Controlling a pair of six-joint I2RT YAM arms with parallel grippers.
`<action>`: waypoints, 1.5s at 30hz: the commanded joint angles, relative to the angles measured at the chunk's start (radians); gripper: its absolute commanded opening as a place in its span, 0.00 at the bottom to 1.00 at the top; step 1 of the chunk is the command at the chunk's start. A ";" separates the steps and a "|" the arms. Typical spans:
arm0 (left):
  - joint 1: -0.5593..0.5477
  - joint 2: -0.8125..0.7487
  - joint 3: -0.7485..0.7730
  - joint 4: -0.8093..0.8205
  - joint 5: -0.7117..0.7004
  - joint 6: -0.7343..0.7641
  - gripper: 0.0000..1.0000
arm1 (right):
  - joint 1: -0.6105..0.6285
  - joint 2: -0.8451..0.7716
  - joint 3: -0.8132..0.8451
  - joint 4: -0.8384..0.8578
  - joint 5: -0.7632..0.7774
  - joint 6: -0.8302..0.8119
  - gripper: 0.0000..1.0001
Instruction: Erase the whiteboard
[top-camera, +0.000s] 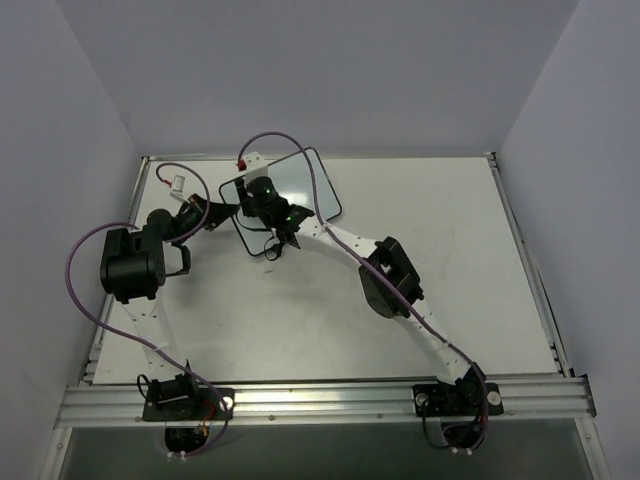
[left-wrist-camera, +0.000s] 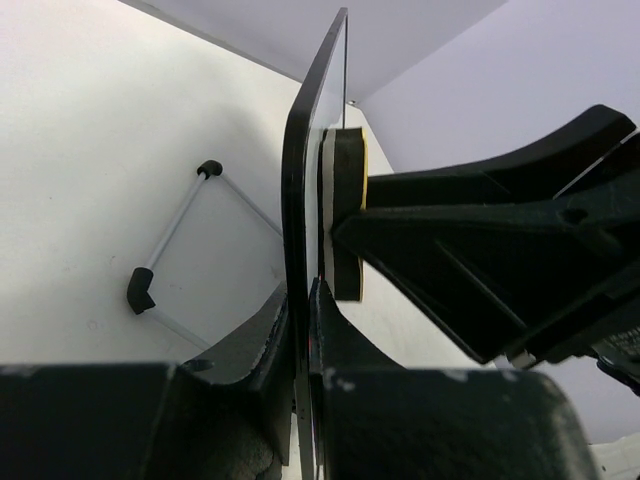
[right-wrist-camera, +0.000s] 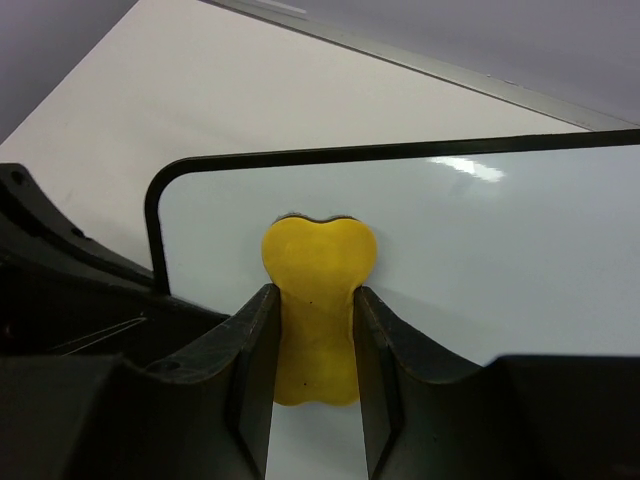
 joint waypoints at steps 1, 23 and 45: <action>-0.020 -0.027 0.000 0.191 0.013 0.058 0.02 | -0.074 -0.011 0.012 -0.039 0.032 0.012 0.00; -0.021 -0.028 0.002 0.186 0.013 0.063 0.02 | 0.005 -0.016 0.010 -0.002 0.004 -0.019 0.00; -0.021 -0.027 0.003 0.181 0.010 0.063 0.02 | -0.246 -0.160 -0.382 0.141 0.038 0.121 0.00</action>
